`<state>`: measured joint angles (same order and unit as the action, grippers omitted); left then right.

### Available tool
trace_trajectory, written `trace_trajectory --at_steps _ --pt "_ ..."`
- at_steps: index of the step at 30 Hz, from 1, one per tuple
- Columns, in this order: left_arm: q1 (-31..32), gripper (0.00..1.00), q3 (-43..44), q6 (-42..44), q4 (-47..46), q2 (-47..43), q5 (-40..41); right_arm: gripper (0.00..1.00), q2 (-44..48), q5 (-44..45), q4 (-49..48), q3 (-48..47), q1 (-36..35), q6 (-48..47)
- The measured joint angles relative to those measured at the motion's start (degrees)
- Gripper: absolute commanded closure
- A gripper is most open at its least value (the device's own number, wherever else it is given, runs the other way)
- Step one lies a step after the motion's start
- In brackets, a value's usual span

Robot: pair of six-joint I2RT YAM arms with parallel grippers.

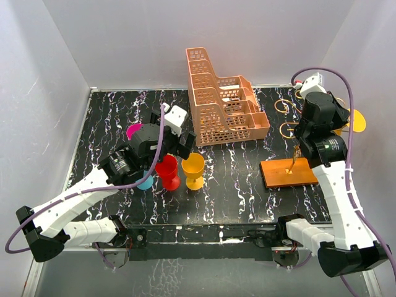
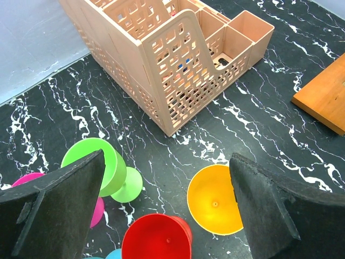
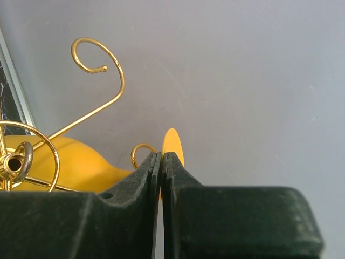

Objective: Take the wine glass off the wine glass rack

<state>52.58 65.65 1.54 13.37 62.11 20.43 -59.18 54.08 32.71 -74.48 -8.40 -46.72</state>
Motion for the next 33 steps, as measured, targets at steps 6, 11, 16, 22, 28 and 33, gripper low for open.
trace_trajectory --at_steps 6,11,16,22,28,33 --pt "-0.3 0.03 0.0 0.0 -0.1 0.0 0.0 0.92 2.1 -0.5 0.1 0.2 0.0 -0.4" --pt "-0.4 0.03 0.0 0.0 -0.1 0.0 0.0 0.92 4.1 -1.8 0.3 0.8 -0.1 0.2" --pt "-0.4 0.03 -0.1 0.0 -0.1 0.0 0.0 0.92 4.0 -2.5 0.2 1.2 -0.1 0.6" --pt "-0.6 0.03 -0.1 0.0 -0.1 0.0 0.0 0.92 1.4 0.5 -3.4 1.2 0.5 0.5" --pt "-0.7 0.03 -0.1 0.0 -0.1 0.0 0.0 0.92 -3.3 1.5 -8.1 1.2 3.6 0.6" --pt "-0.7 0.03 -0.3 0.0 -0.3 -0.4 -0.1 0.92 -6.4 1.6 -12.4 1.4 5.6 0.1"
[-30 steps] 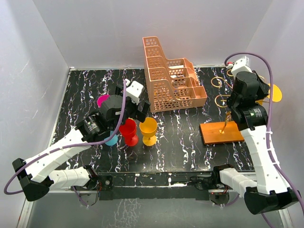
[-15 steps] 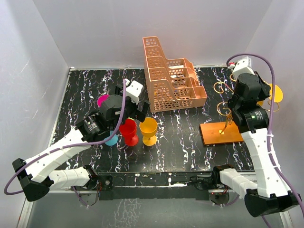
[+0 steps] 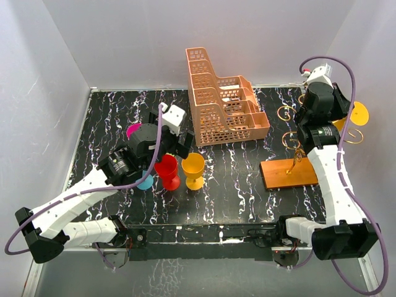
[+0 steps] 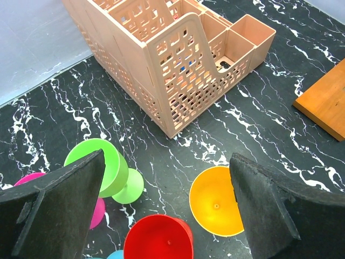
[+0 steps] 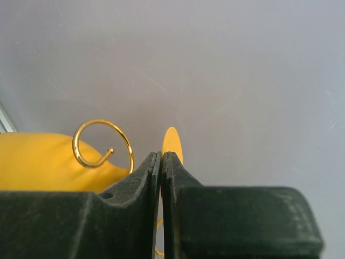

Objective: Take the wine glass off the wine glass rack

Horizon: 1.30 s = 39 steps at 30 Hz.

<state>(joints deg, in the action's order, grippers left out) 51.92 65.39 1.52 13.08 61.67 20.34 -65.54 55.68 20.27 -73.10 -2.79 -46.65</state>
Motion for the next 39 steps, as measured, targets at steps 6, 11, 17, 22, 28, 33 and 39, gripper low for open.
trace_trajectory --at_steps 6,11,17,22,28,33,39 --pt "0.0 0.03 -0.9 0.0 -0.9 -0.3 -0.4 0.92 -3.9 0.1 -5.2 0.5 2.6 -0.3" --pt "0.0 0.03 -1.7 0.0 -1.3 -0.7 -0.9 0.92 -6.9 -0.3 -6.7 0.5 5.4 0.2" --pt "0.0 0.03 -1.7 0.0 -1.6 -1.5 -1.3 0.92 -10.3 -1.0 -7.1 -3.1 7.8 1.0" --pt "-0.3 0.03 -1.7 -0.1 -2.3 -2.3 -1.4 0.92 -13.2 -2.1 -8.9 -10.5 7.7 1.3" --pt "-2.0 0.03 -1.7 -0.3 -2.4 -2.3 -1.8 0.92 -16.5 -2.8 -10.8 -18.1 6.9 4.4" --pt "-4.0 0.03 -1.8 -0.8 -2.7 -2.1 -2.3 0.92 -20.1 -5.7 -7.6 -27.0 4.4 11.4" --pt "-6.6 0.03 -1.8 -1.5 -2.6 -0.6 -3.8 0.92 -19.0 -21.3 -0.8 -34.2 1.4 30.0"
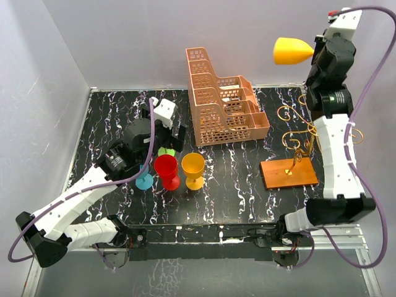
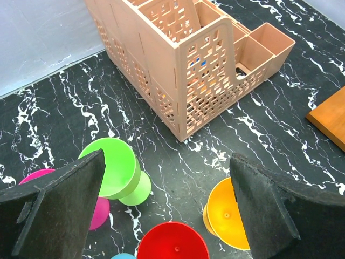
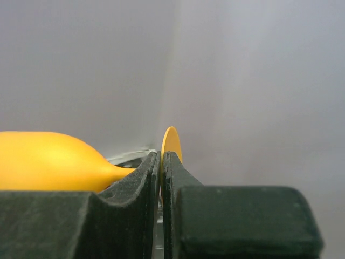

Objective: Take the wine glass off the wine glass rack

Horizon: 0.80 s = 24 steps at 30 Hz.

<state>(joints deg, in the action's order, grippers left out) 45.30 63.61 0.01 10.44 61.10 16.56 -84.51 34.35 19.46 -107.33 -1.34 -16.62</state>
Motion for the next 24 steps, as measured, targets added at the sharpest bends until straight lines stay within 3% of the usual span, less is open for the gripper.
trace_trajectory --at_steps 7,12,19,24 --pt "-3.1 0.03 0.0 -0.2 0.1 0.0 -0.5 0.92 14.7 -26.4 -8.9 19.8 0.0 23.2" --pt "-5.9 0.03 -0.5 -0.9 -0.2 -1.6 -0.5 0.92 19.1 -41.2 -17.0 28.9 -0.1 34.9" --pt "-10.3 0.03 -7.0 -2.6 -6.8 -8.4 -1.0 0.92 24.0 -53.1 -25.0 40.5 -0.1 45.3" --pt "-13.6 0.03 -7.7 -10.0 -8.3 -11.7 -3.3 0.92 25.9 -57.0 -30.4 45.2 -0.1 51.3"
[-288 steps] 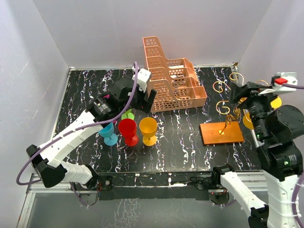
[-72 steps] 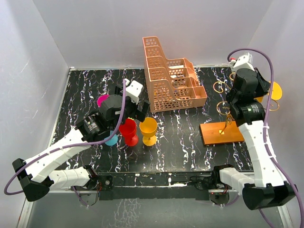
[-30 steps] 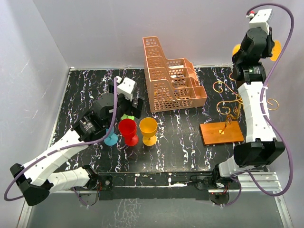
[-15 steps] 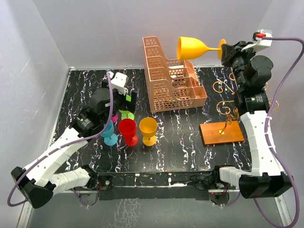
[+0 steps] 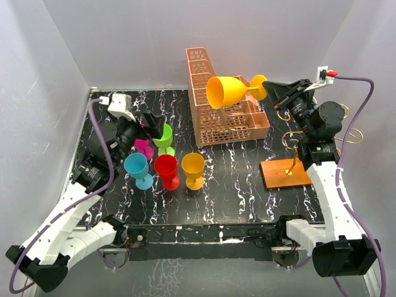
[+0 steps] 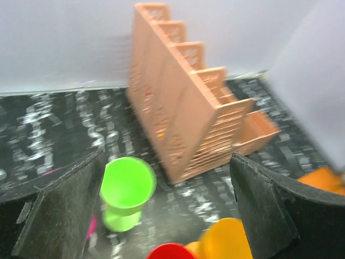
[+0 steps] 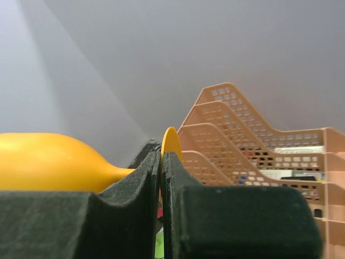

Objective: Take the wine glass off the wine glass rack

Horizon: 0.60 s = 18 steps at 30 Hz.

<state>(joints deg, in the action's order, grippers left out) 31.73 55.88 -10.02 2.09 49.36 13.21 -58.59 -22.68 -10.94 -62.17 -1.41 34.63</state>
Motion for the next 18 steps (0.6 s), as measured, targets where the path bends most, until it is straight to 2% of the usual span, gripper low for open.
trace_trajectory --at_steps 5,8,11,18 --pt "0.0 0.03 10.6 -13.1 0.1 2.7 -12.6 0.92 0.4 -3.7 -4.7 4.0 -2.0 6.8" --pt "0.0 0.03 15.8 -20.1 -0.5 4.7 -19.5 0.92 0.0 -4.1 -5.1 4.1 -4.4 7.3" --pt "0.0 0.03 17.5 -25.1 -0.5 6.2 -23.5 0.92 0.0 -3.8 -5.6 4.1 -6.2 6.1" --pt "0.0 0.20 18.3 -31.2 1.6 12.1 -28.7 0.92 -1.7 -3.4 -5.6 4.1 -8.3 4.0"
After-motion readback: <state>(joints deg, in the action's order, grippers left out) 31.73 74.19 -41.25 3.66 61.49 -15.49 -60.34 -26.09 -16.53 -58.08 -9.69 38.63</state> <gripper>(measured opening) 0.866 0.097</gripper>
